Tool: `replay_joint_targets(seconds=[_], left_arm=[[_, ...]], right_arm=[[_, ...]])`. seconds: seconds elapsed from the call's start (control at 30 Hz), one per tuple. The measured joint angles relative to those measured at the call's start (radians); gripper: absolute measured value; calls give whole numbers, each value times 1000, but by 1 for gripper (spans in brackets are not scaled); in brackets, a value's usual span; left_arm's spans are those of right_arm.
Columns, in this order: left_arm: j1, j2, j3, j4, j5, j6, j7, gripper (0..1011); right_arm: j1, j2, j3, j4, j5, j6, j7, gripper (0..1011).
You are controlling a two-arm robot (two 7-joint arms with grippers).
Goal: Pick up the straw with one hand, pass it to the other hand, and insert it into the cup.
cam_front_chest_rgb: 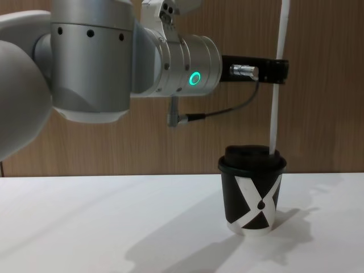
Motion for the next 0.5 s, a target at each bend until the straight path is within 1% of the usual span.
replay_joint_targets(seconds=[0.03, 0.07, 0.13, 0.17, 0.27, 0.33, 0.37, 0.43, 0.5], left_arm=[[0, 0, 0, 0, 1, 0, -1, 115], [0, 0, 0, 0, 1, 0, -1, 130], [0, 0, -1, 1, 1, 1, -1, 204], [0, 0, -1, 1, 1, 1, -1, 204], [-1, -1, -1, 1, 2, 1, -2, 317], [-1, -1, -1, 1, 2, 1, -2, 356], [-1, -1, -1, 2, 3, 1, -2, 417], [-1, -1, -1, 2, 3, 2, -3, 463], [-1, -1, -1, 2, 3, 2, -3, 542]], right_arm=[[0, 0, 0, 0, 0, 0, 0, 1001], [0, 0, 0, 0, 0, 0, 0, 1001], [0, 0, 0, 0, 0, 0, 0, 1001], [0, 0, 0, 0, 0, 0, 0, 1001], [0, 0, 0, 0, 0, 0, 0, 1001], [0, 0, 0, 0, 0, 0, 0, 1001], [0, 0, 0, 0, 0, 0, 0, 1001], [0, 0, 0, 0, 0, 0, 0, 1001], [0, 0, 0, 0, 0, 0, 0, 1001]])
